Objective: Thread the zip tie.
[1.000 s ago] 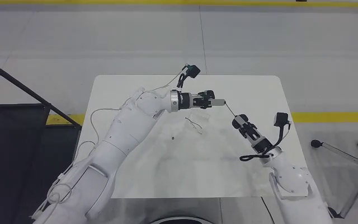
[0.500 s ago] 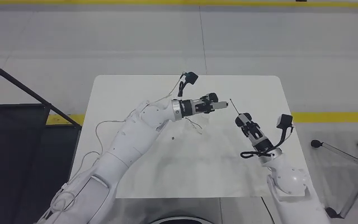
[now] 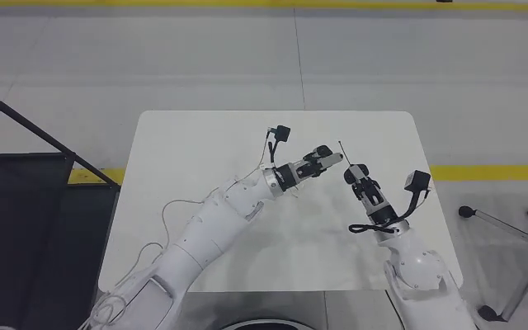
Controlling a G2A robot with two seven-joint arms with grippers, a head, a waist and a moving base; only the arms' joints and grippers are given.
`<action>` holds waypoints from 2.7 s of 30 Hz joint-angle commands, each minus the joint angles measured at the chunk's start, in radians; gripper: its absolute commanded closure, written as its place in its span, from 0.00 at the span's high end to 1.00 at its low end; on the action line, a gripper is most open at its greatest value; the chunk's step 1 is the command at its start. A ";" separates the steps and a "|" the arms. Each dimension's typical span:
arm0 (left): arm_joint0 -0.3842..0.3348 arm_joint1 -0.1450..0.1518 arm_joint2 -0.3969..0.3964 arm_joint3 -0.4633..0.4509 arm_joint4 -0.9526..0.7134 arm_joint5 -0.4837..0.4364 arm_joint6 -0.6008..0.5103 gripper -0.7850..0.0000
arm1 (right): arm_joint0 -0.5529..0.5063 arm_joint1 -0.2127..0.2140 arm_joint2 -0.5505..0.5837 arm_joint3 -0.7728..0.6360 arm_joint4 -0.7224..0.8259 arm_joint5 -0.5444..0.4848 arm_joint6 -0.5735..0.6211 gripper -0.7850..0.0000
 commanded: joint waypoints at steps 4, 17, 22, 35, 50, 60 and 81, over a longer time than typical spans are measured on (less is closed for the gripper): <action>-0.019 -0.022 0.015 0.052 -0.080 -0.004 -0.043 0.59 | -0.005 -0.002 0.000 0.002 -0.010 -0.009 -0.005 0.00; -0.072 -0.069 0.037 0.170 -0.161 -0.016 -0.124 0.42 | -0.009 -0.005 -0.001 0.005 -0.032 -0.018 0.006 0.00; -0.083 -0.081 0.036 0.200 -0.168 -0.026 -0.135 0.33 | -0.004 -0.006 -0.001 0.009 -0.037 -0.017 0.016 0.00; -0.097 -0.104 0.029 0.247 -0.156 -0.032 -0.136 0.10 | 0.000 -0.009 0.004 0.017 -0.045 -0.015 0.022 0.00; -0.105 -0.106 -0.005 0.261 -0.069 -0.046 -0.065 0.00 | -0.007 -0.011 0.016 0.003 -0.063 0.018 0.017 1.00; 0.010 -0.008 -0.169 0.087 0.149 0.008 0.093 0.00 | 0.026 -0.001 0.041 -0.054 -0.221 0.059 0.076 1.00; 0.294 0.076 -0.362 -0.328 0.320 0.228 0.187 0.00 | 0.071 -0.001 -0.015 -0.106 -0.420 0.108 0.086 1.00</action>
